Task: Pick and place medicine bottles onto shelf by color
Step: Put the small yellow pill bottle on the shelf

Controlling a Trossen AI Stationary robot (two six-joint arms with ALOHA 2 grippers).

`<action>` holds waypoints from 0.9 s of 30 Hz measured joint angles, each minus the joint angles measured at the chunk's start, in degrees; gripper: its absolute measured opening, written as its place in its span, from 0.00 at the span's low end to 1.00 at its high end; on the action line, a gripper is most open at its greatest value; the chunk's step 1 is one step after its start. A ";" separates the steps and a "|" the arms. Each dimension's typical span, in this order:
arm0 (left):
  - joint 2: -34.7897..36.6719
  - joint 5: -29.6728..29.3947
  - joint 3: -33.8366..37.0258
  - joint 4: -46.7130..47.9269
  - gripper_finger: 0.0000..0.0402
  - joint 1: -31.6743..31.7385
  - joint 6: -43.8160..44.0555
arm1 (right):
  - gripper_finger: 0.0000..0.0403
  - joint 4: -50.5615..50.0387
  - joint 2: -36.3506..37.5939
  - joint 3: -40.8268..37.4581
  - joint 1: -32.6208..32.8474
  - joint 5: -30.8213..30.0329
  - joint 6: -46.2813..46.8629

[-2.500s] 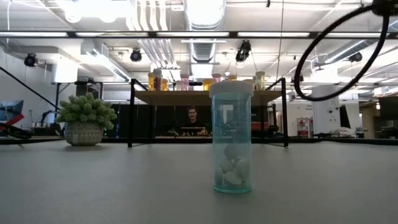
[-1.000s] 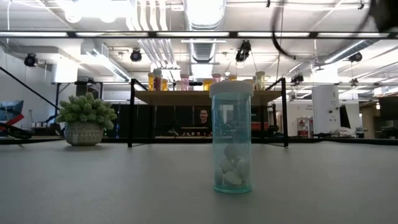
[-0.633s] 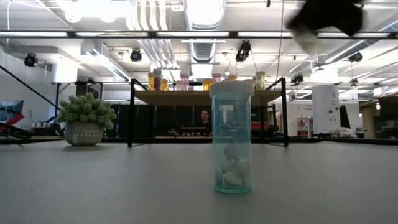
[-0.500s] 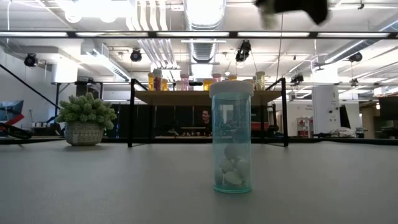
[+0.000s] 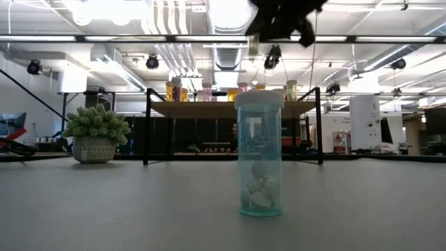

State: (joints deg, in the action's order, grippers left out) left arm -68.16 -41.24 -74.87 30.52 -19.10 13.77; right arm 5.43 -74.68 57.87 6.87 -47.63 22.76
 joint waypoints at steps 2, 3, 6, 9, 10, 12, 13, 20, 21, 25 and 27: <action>0.96 -1.41 0.00 -0.06 0.40 0.52 -3.27 | 0.24 0.00 -1.97 0.00 -2.02 0.04 -0.09; 1.67 -1.62 0.00 0.01 0.40 0.86 -4.73 | 0.24 0.05 -2.85 0.00 -2.83 0.02 0.10; 4.31 -2.81 0.00 -0.02 0.40 1.97 -8.52 | 0.24 0.94 -5.15 0.00 -3.71 -1.71 0.39; 7.44 -4.58 0.00 0.03 0.40 2.94 -11.15 | 0.24 1.73 -6.82 0.00 -2.44 -10.40 -2.41; 8.49 -4.97 0.00 0.01 0.40 3.17 -11.77 | 0.24 1.72 -7.22 0.00 -1.75 -13.89 -3.97; 10.80 -5.69 0.00 0.00 0.40 3.57 -13.51 | 0.24 1.85 -7.62 -0.27 -0.36 -19.47 -5.92; 11.90 -5.79 0.00 0.00 0.40 3.71 -14.45 | 0.24 1.92 -7.65 -0.80 0.25 -20.62 -5.93; 18.01 -5.83 0.00 -0.01 0.40 3.79 -19.53 | 0.24 6.10 -7.93 -7.84 0.04 -21.43 3.83; 18.68 -5.83 0.00 -0.01 0.40 3.79 -20.24 | 0.24 8.02 -7.88 -8.87 -0.42 -21.47 3.73; 20.77 -5.83 0.00 0.00 0.40 3.79 -22.29 | 0.24 19.92 -8.09 -12.85 -2.23 -21.10 -2.38; 21.48 -5.83 0.00 0.01 0.40 3.79 -23.43 | 0.24 25.55 -8.33 -14.23 -2.98 -20.93 -5.94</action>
State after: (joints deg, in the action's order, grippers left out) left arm -46.68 -47.07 -74.87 30.53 -15.31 -9.66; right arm 30.98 -83.01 43.63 3.89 -68.56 16.82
